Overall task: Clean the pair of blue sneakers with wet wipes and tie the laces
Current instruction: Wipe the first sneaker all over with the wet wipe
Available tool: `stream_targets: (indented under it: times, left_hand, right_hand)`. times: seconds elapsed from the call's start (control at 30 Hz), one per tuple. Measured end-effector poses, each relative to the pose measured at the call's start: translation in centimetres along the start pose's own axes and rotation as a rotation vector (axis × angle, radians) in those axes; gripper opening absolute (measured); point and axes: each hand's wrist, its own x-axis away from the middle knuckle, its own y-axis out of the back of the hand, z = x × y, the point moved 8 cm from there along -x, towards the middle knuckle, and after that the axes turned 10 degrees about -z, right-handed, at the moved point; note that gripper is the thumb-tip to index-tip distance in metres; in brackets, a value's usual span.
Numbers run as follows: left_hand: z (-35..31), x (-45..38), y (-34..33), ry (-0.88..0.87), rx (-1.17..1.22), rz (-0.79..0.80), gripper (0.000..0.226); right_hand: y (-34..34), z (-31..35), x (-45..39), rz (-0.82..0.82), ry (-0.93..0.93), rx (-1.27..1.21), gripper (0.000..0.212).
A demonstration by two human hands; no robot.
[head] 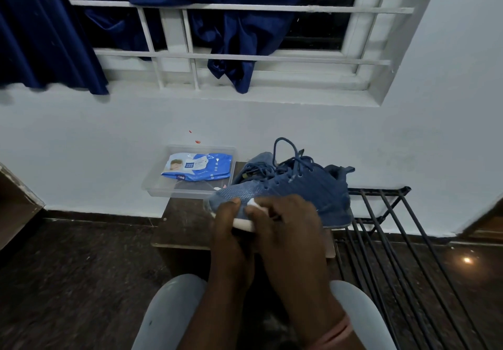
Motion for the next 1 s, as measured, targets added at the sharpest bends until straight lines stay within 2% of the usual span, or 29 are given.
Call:
stream_targets:
  times: [0.03, 0.1, 0.17, 0.23, 0.27, 0.37, 0.43, 0.5, 0.53, 0.6, 0.67, 0.77, 0.87, 0.9, 0.93, 1.0]
  left_hand:
    - [-0.3, 0.1, 0.1, -0.008, 0.022, -0.041, 0.024]
    - [-0.4, 0.1, -0.5, 0.015, 0.056, -0.023, 0.058]
    - [-0.7, 0.1, -0.6, -0.014, 0.093, -0.079, 0.072]
    - [-0.1, 0.1, -0.5, 0.007, 0.122, -0.097, 0.07]
    - [0.2, -0.1, -0.5, 0.02, 0.139, -0.076, 0.062]
    - [0.8, -0.1, -0.2, 0.029, 0.102, -0.068, 0.02]
    - [0.3, 0.0, -0.4, 0.022, 0.124, -0.053, 0.028]
    - [-0.1, 0.1, -0.3, -0.002, 0.169, -0.099, 0.052]
    - [-0.2, 0.2, -0.2, -0.023, 0.18, -0.13, 0.057]
    - [0.0, 0.4, -0.2, -0.016, 0.189, -0.119, 0.052]
    - [0.9, 0.3, -0.7, 0.03, 0.136, -0.054, 0.028]
    - [1.3, 0.0, -0.4, 0.011, 0.071, -0.055, 0.024]
    - [0.9, 0.1, 0.0, -0.028, 0.148, -0.126, 0.057]
    - [0.6, 0.4, -0.2, -0.038, 0.163, -0.141, 0.059]
    - [0.6, 0.5, -0.2, -0.039, 0.154, -0.133, 0.055]
    - [1.4, 0.1, -0.2, -0.013, 0.101, -0.079, 0.032]
  right_hand:
    - [0.4, -0.6, -0.5, -0.034, -0.006, -0.037, 0.014]
    - [1.3, -2.0, -1.3, -0.133, -0.031, -0.04, 0.004]
    - [2.1, -3.1, -1.8, -0.241, -0.057, 0.007, 0.009]
    - [2.5, -2.7, -1.6, -0.272, -0.06, -0.036, 0.011]
    - [2.2, -2.2, -1.4, -0.226, -0.062, -0.083, 0.011]
    - [0.7, 0.4, -0.3, -0.019, 0.009, -0.15, 0.01]
    - [1.1, -0.3, -0.7, -0.003, -0.004, -0.188, 0.011]
    - [2.4, -2.3, -1.6, -0.142, -0.019, -0.109, 0.011]
    - [3.1, -3.3, -1.7, -0.206, -0.043, -0.064, 0.011]
    - [3.0, -3.1, -1.0, -0.209, -0.105, -0.089, 0.008]
    - [2.2, -0.9, 0.2, -0.136, -0.075, -0.136, 0.008]
    - [1.6, 0.0, 0.8, -0.097, 0.002, -0.136, 0.01]
    - [2.4, -4.1, -0.8, -0.185, -0.123, -0.114, 0.016]
    - [2.7, -4.8, -0.9, -0.213, -0.153, -0.098, 0.017]
    - [2.8, -4.6, -0.8, -0.221, -0.157, -0.088, 0.017]
    - [2.2, -2.3, 0.1, -0.175, -0.114, -0.113, 0.014]
